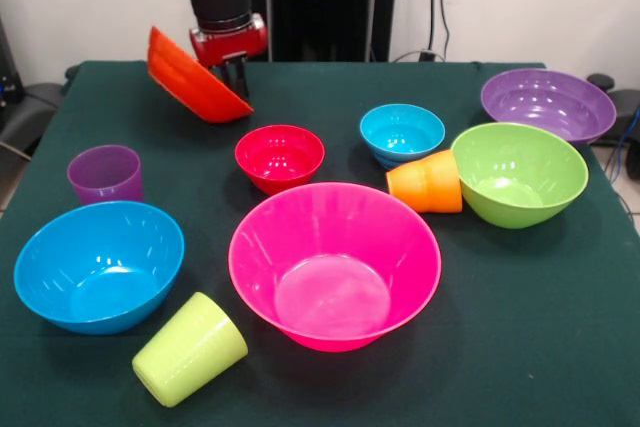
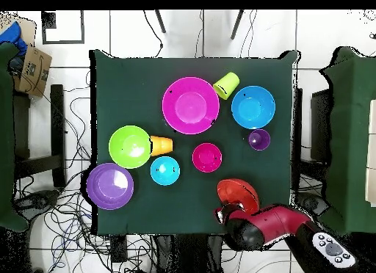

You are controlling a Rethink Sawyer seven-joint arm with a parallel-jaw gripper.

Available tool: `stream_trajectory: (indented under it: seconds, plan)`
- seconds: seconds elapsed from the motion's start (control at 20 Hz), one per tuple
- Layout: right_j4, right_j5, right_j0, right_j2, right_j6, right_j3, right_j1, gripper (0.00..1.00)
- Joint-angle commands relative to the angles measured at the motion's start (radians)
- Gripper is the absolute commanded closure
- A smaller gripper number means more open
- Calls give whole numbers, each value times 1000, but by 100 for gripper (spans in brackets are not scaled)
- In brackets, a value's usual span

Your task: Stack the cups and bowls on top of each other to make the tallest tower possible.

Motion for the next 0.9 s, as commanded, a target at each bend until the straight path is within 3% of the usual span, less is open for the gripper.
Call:
stream_trajectory:
  seconds: [0.05, 0.5, 0.9]
  plan:
    - [72, 154, 42, 42, -95, 3, -79, 100]
    - [160, 234, 97, -3, -46, 103, -210, 100]
    - [198, 280, 113, -9, -50, 123, -254, 100]
